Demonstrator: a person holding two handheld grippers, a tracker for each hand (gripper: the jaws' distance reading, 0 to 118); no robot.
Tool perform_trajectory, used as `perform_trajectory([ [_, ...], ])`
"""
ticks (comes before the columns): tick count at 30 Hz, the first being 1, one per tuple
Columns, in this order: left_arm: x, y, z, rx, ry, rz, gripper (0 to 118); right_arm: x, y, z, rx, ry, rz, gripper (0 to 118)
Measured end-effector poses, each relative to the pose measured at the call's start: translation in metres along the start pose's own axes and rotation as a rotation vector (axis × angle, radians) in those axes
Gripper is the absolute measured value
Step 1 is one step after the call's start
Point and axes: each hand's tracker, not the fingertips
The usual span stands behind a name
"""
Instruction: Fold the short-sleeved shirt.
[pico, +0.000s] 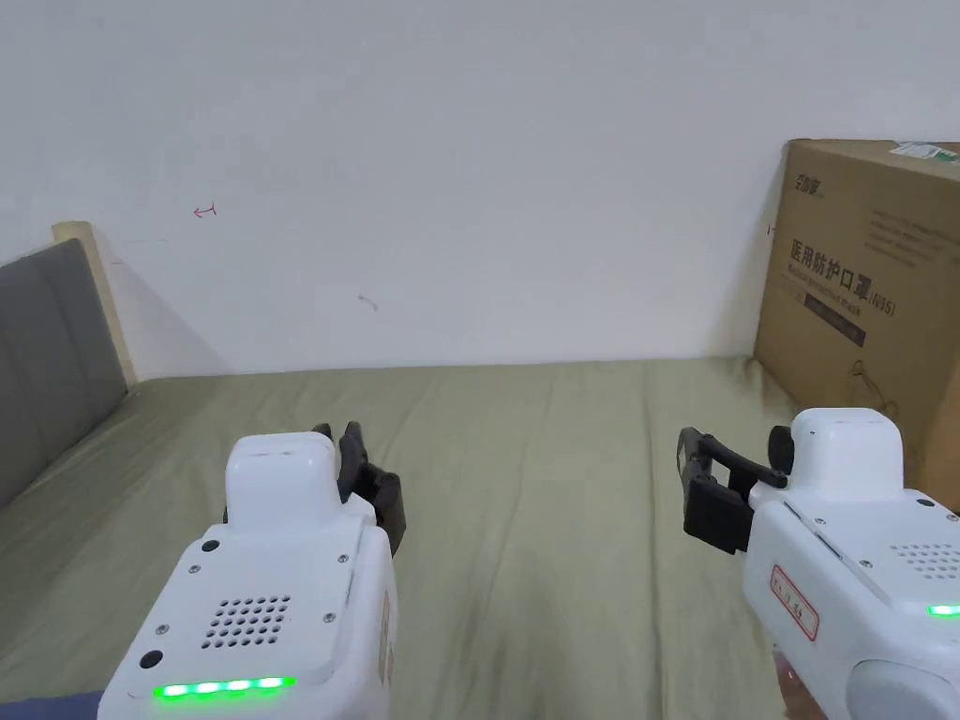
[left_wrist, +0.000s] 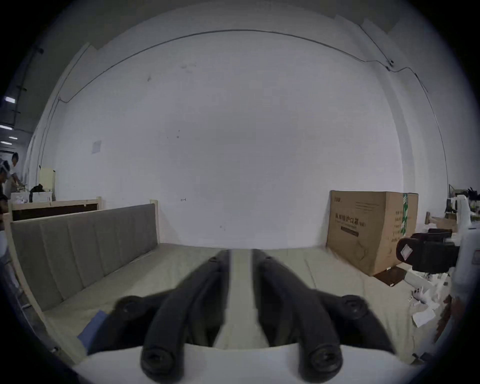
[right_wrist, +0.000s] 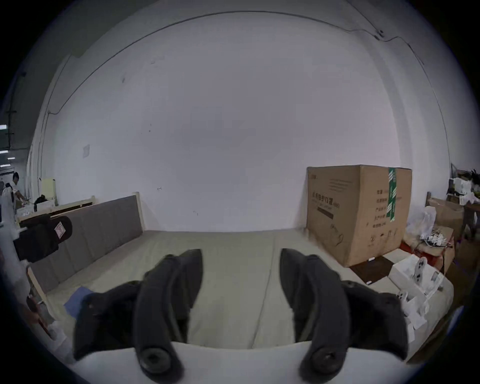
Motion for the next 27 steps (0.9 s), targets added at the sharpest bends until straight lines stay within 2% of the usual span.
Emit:
perform_trajectory([
  [3,0.003,0.002,-0.003,-0.004,0.008,-0.01,103,0.003,0.003,0.004,0.01,-0.024,0.009,110],
  [4,0.003,0.002,-0.003,-0.006,0.007,-0.005,109,0.002,0.004,0.006,0.016,-0.031,0.012,114],
  [8,0.005,0.001,0.0,0.0,0.01,-0.005,109,0.003,0.006,0.011,0.039,-0.056,0.029,116],
  [12,0.011,-0.002,-0.001,-0.02,0.018,-0.087,109,0.005,0.007,0.012,0.035,-0.06,0.032,117],
  [27,0.013,-0.005,-0.002,-0.062,-0.009,-0.045,109,0.004,0.007,0.013,0.028,-0.048,0.042,117],
])
